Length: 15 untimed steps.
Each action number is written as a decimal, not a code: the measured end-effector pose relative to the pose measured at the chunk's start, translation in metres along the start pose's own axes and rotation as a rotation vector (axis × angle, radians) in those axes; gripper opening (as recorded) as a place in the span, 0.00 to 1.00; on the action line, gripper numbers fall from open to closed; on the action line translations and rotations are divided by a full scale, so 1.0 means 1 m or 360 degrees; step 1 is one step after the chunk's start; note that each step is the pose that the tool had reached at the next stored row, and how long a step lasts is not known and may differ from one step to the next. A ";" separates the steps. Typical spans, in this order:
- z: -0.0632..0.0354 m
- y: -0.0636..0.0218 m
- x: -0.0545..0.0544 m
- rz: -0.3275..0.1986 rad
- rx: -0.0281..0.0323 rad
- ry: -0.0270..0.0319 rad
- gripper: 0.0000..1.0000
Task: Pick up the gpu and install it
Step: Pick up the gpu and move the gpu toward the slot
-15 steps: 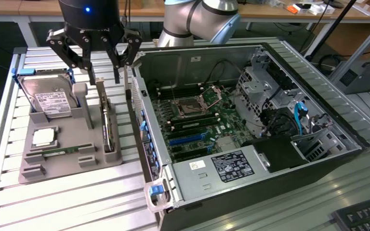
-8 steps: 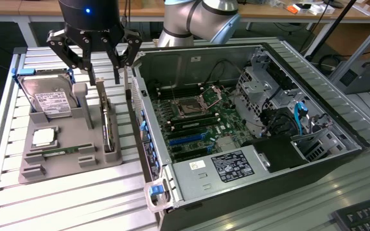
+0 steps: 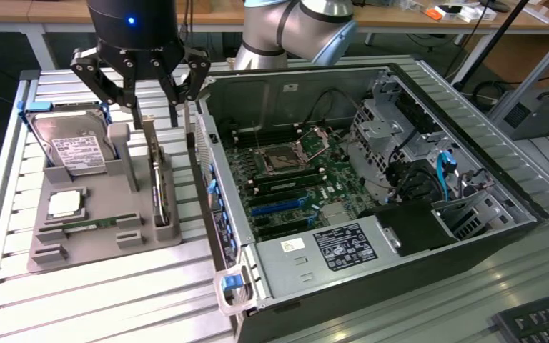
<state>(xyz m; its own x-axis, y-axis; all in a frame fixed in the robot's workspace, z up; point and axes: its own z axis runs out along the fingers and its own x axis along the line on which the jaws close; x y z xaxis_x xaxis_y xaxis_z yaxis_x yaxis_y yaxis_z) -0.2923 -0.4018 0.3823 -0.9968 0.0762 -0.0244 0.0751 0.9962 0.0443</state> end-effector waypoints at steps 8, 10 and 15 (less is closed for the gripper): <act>0.0032 -0.0002 0.000 0.0000 0.00000 -0.00001 0.48; 0.0036 -0.0002 0.000 0.0000 0.00000 0.00000 0.48; 0.0043 -0.0002 0.000 0.0000 0.00000 0.00000 0.48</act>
<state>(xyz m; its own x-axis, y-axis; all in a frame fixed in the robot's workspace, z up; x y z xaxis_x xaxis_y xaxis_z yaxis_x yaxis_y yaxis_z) -0.2925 -0.4018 0.3779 -0.9968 0.0762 -0.0244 0.0751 0.9962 0.0443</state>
